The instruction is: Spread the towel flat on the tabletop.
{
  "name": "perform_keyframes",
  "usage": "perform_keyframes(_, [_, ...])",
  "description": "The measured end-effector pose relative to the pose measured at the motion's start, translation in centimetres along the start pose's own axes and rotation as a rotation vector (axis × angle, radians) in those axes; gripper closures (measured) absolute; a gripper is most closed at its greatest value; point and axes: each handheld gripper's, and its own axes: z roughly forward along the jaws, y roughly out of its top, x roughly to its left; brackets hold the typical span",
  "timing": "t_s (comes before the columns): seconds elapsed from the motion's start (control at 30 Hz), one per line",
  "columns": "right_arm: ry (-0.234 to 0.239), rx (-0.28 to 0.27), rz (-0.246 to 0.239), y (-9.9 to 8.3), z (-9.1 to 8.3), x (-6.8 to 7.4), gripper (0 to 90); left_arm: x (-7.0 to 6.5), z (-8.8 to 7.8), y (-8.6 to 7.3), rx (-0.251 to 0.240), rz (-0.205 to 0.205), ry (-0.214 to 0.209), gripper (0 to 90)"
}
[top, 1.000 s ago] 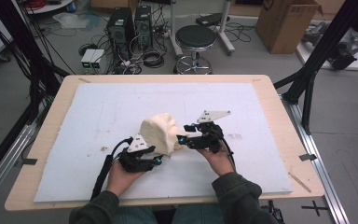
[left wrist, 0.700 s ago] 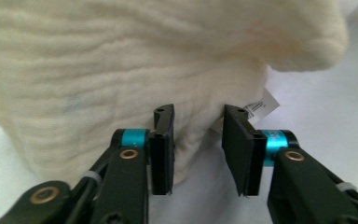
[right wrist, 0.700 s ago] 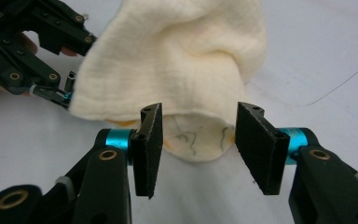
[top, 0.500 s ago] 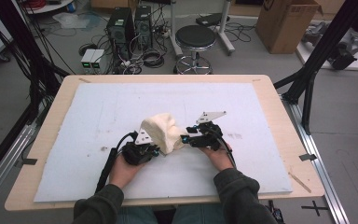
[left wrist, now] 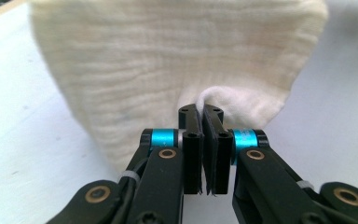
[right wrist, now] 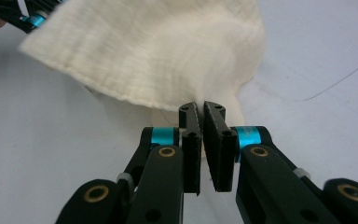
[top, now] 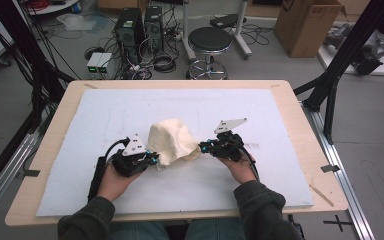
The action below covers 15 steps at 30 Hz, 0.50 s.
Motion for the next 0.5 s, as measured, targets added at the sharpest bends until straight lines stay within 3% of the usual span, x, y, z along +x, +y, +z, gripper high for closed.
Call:
perform_keyframes(0.13, [0.001,-0.013,-0.034,0.5,-1.8,1.1,85.3,0.5,-1.8,-0.1,-0.026,-0.004,0.013,86.3])
perform_keyframes(0.17, [0.001,-0.011,-0.060,0.7,-2.6,2.0,85.2,0.5,-2.4,-0.1,-0.031,0.002,0.015,86.4])
perform_keyframes(0.23, [0.002,-0.018,-0.070,0.7,-2.8,2.3,85.3,0.4,-3.4,-0.1,-0.048,0.009,0.014,86.4])
perform_keyframes(0.37, [0.026,-0.010,-0.113,0.2,-4.1,4.5,85.2,-0.3,-5.2,-0.5,-0.053,0.040,0.012,86.3])
perform_keyframes(0.5, [0.063,0.002,-0.117,-1.0,-4.9,6.6,85.2,-1.1,-6.7,-1.6,-0.046,0.062,-0.002,86.3])
